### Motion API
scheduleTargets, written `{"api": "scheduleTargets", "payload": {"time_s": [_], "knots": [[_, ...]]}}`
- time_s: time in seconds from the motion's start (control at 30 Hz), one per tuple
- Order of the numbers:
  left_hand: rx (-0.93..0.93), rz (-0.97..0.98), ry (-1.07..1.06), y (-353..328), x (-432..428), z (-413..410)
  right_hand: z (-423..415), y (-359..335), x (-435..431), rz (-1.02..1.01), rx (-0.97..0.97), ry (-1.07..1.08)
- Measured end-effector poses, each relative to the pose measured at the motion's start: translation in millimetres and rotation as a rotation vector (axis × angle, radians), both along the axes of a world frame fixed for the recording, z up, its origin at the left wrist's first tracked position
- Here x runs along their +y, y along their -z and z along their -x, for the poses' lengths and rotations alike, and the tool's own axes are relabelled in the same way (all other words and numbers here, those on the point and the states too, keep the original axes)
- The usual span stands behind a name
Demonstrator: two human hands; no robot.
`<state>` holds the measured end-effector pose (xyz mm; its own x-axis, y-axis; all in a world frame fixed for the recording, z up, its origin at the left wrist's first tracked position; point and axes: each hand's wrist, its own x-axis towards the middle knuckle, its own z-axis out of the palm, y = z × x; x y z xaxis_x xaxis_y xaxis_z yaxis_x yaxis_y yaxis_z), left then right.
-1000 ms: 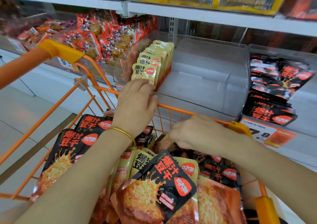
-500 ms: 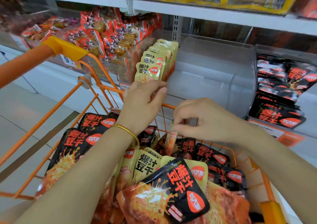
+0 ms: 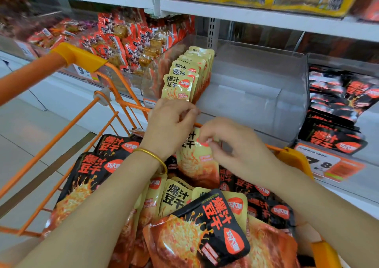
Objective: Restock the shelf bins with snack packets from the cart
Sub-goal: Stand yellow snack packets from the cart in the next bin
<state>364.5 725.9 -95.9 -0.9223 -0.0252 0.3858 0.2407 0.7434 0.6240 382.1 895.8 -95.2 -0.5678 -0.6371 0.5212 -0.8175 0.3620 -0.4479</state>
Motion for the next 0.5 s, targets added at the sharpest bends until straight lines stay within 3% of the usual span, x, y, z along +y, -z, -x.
{"api": "scheduleTargets", "payload": {"time_s": [0.3, 0.37, 0.43, 0.5], "knots": [[-0.146, -0.348, 0.065, -14.2, 2.8, -7.8, 32.5, -8.4, -5.4, 0.566, -0.510, 0.147], [-0.130, -0.425, 0.028, -15.3, -0.7, -5.5, 36.9, -13.0, -6.2, 0.500, -0.662, 0.155], [-0.093, -0.474, -0.008, -16.7, -3.9, -3.9, 41.0, -19.5, -7.5, 0.294, -0.785, 0.061], [-0.069, -0.519, -0.044, -18.3, -3.1, -3.7, 46.9, -26.8, -9.8, 0.220, -0.886, -0.037]]}}
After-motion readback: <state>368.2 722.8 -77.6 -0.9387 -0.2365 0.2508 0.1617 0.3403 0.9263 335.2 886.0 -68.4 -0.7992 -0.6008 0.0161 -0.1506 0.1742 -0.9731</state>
